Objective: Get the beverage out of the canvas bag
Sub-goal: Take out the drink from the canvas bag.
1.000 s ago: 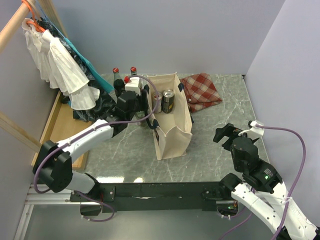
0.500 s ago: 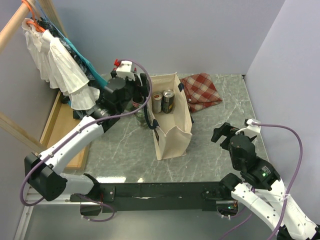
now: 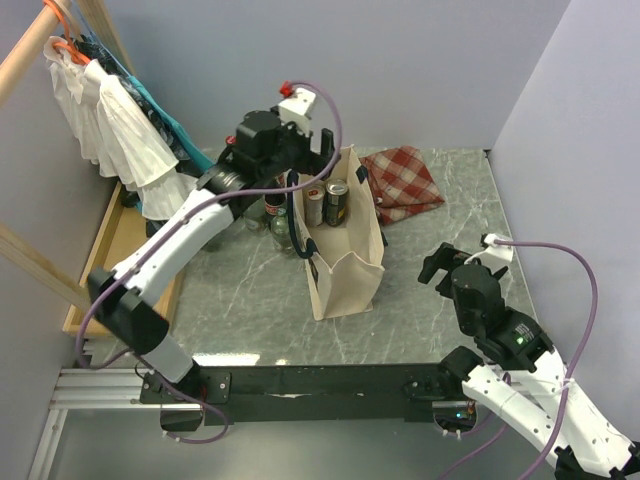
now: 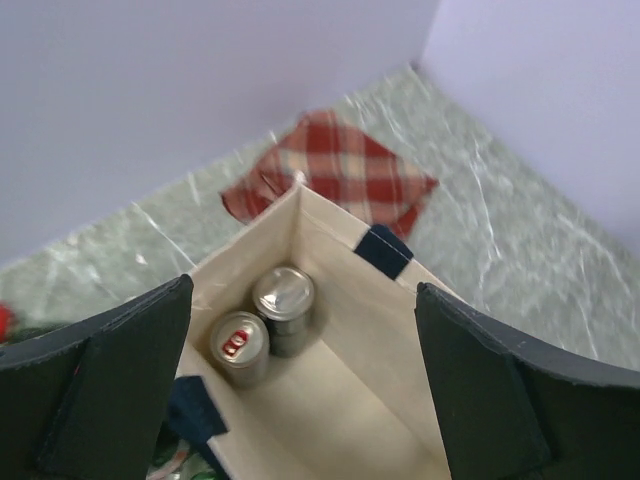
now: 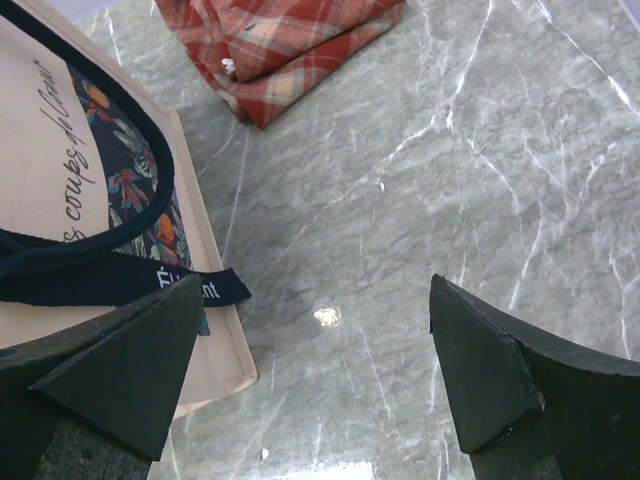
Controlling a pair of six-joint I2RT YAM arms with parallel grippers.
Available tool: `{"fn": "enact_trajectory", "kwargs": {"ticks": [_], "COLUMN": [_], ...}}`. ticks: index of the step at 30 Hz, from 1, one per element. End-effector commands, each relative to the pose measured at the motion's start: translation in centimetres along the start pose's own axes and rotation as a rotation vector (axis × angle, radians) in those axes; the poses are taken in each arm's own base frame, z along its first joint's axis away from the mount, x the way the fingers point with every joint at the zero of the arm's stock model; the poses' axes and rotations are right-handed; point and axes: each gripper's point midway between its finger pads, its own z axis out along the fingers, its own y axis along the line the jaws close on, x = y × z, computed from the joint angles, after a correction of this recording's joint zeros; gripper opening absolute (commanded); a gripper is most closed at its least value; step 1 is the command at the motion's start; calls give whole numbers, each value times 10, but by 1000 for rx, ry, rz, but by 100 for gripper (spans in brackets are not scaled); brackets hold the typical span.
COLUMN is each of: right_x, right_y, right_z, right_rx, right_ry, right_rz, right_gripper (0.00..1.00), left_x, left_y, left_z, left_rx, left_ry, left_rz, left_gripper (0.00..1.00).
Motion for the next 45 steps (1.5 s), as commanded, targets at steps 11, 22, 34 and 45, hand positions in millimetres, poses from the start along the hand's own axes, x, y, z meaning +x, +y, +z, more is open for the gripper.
{"fn": "enact_trajectory", "kwargs": {"ticks": [11, 22, 34, 45], "right_x": [-10, -14, -17, -14], "right_y": [0, 0, -8, -6], "right_z": [-3, -8, -9, -6], "right_rx": [-9, -37, 2, 9], "right_ry": [-47, -69, -87, -68], "right_rz": [42, 70, 88, 69], "right_gripper": [100, 100, 100, 100], "left_x": [24, 78, 115, 134], "left_y": [-29, -18, -8, 7], "left_z": [40, 67, 96, 104], "left_rx": [203, 172, 162, 97], "left_ry": [145, 240, 338, 357], "left_rz": [65, -38, -69, -67], "left_gripper": [96, 96, 99, 99]}}
